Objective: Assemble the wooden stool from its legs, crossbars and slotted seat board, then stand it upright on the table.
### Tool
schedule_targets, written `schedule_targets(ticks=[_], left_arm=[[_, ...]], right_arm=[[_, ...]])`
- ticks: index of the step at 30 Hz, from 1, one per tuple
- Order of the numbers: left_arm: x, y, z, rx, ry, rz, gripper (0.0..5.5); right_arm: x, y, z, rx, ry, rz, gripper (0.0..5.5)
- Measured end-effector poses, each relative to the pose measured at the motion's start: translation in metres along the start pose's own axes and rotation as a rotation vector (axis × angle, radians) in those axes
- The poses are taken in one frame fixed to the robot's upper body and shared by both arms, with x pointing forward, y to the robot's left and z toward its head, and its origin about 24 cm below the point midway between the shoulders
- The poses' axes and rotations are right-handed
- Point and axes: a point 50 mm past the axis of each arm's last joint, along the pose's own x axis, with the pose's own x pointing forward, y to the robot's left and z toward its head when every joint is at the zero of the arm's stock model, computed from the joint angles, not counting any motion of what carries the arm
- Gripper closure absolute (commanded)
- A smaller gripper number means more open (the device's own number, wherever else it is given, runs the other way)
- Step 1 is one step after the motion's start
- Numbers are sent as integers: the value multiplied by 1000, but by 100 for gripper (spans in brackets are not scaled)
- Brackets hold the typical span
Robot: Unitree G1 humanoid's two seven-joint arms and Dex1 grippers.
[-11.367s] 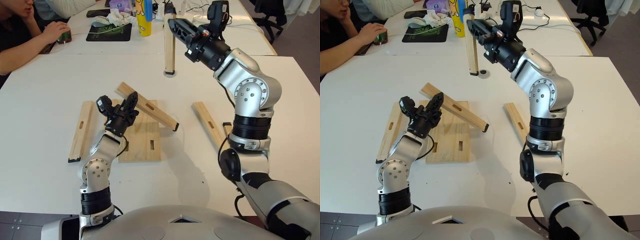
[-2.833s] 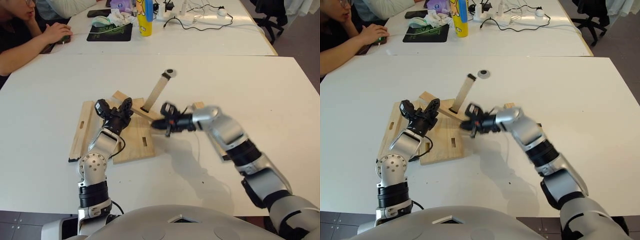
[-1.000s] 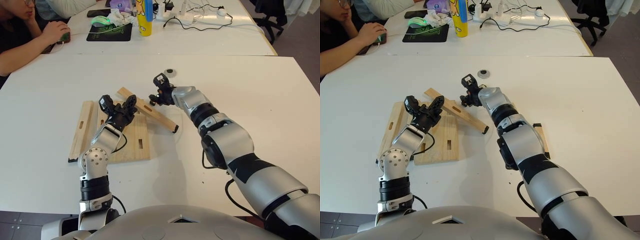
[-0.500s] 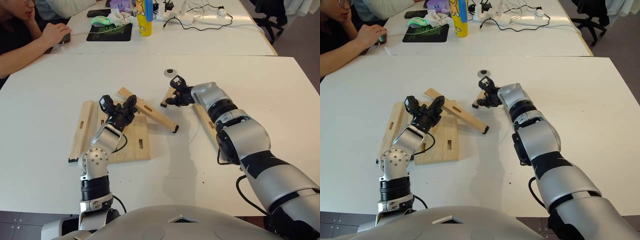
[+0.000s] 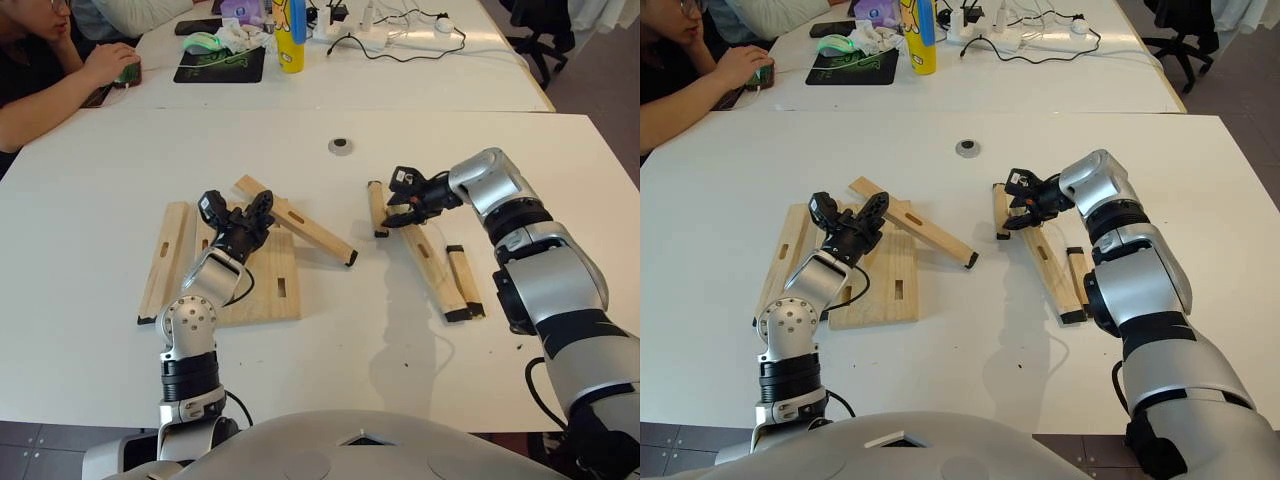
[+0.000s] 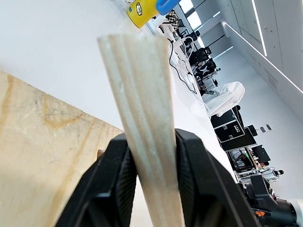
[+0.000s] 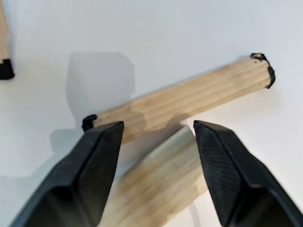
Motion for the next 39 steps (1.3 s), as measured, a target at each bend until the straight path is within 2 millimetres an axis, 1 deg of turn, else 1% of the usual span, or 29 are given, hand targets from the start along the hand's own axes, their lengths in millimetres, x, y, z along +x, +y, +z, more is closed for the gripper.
schedule_targets(ticks=[3, 5, 7, 8, 11, 18, 21, 27, 36, 39], left_arm=[[0, 0, 1, 1, -2, 0, 443], [0, 0, 1, 1, -2, 0, 443], [0, 0, 1, 0, -3, 0, 443], [0, 0, 1, 1, -3, 0, 443], [0, 0, 1, 1, -4, -1, 443], [0, 0, 1, 1, -5, -1, 443], [0, 0, 1, 1, -5, -1, 443], [-1, -1, 1, 2, -7, -2, 443], [0, -1, 1, 3, -7, -2, 443], [0, -1, 1, 3, -8, -1, 443]], right_arm=[[2, -4, 2, 194, -118, -84, 276], [1, -8, 11, 309, -228, -128, 276], [0, -10, 22, 366, -293, -153, 276], [0, -11, 28, 394, -305, -185, 276], [11, -10, 31, 503, -270, -284, 276], [34, 0, 42, 575, -226, -394, 276], [41, 3, 40, 600, -203, -441, 276], [39, 0, 35, 652, -200, -532, 276], [48, 6, 19, 771, -178, -534, 276], [48, 6, 19, 770, -177, -537, 316]])
